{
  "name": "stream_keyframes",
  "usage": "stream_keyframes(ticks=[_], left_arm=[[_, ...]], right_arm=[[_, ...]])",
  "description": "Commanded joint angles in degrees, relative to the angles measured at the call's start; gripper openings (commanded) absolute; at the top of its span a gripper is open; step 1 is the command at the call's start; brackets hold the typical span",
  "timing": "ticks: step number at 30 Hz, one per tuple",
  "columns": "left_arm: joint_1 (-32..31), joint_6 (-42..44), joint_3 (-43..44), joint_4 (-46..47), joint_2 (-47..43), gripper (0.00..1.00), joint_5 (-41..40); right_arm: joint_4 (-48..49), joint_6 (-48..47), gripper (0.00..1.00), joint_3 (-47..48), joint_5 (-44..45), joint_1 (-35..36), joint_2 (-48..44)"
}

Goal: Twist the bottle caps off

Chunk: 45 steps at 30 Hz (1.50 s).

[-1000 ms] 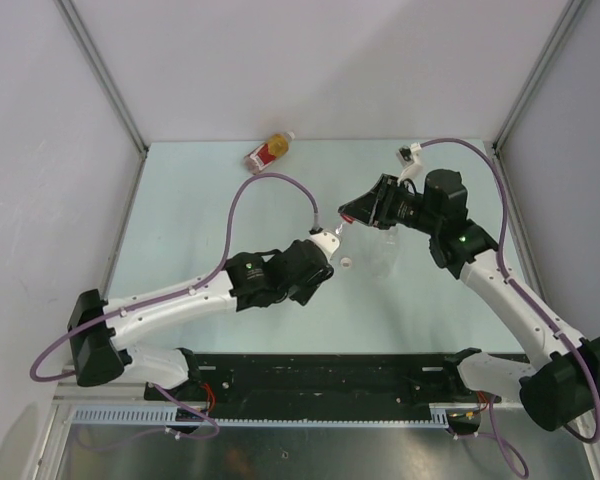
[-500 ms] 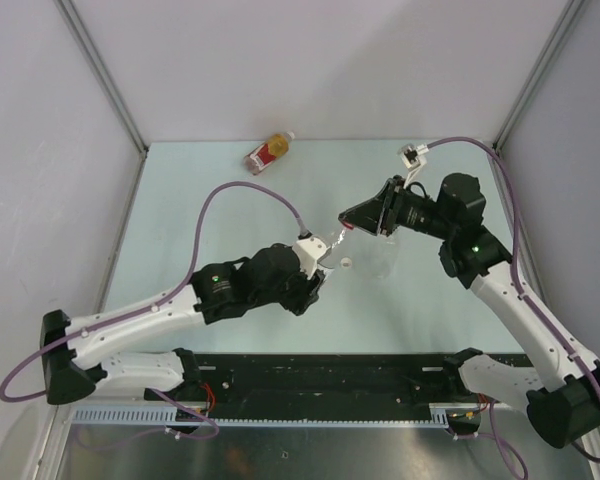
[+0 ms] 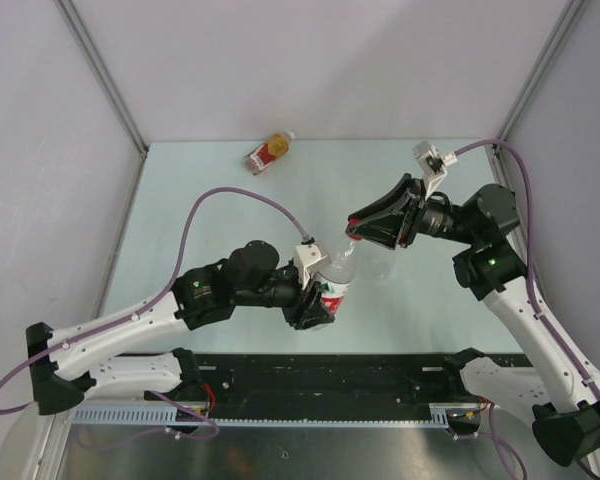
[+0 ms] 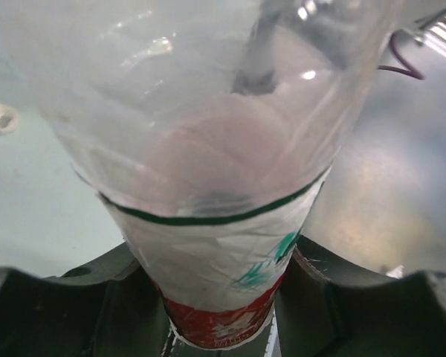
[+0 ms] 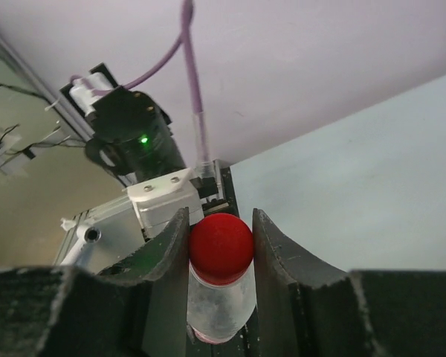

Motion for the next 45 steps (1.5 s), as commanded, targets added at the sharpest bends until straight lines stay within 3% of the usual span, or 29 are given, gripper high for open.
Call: stream_keyframes(ticks=[1, 14, 19, 25, 30, 42, 45], left_arm=[[-0.4, 3.2, 1.5, 12.6, -2.9, 0.0, 13.1], [-0.4, 2.3, 3.0, 19.1, -4.1, 0.0, 31.5], [-0.4, 1.7, 2.8, 20.1, -4.0, 0.0, 32.9], [-0.4, 1.4, 1.6, 20.3, -4.2, 0.0, 29.8], [-0.4, 1.4, 0.3, 20.3, -4.7, 0.0, 26.9], [-0.3, 2.4, -3.5, 20.2, -7.9, 0.01, 15.7], [-0.3, 2.6, -4.2, 19.9, -8.8, 0.02, 13.0]], right_arm=[[4.5, 0.3, 0.0, -0.3, -7.9, 0.6, -1.4], [16.9, 5.6, 0.0, -0.3, -16.7, 2.8, -3.7], [17.9, 6.0, 0.0, -0.3, -16.4, 3.6, -4.6], [16.5, 6.1, 0.1, -0.3, -14.5, 3.6, -4.3], [16.6, 6.4, 0.3, -0.3, -12.9, 3.6, -4.2], [17.0, 7.1, 0.94, -0.3, -9.6, 2.9, -4.4], [16.6, 7.1, 0.99, -0.3, -8.5, 2.4, -4.5]])
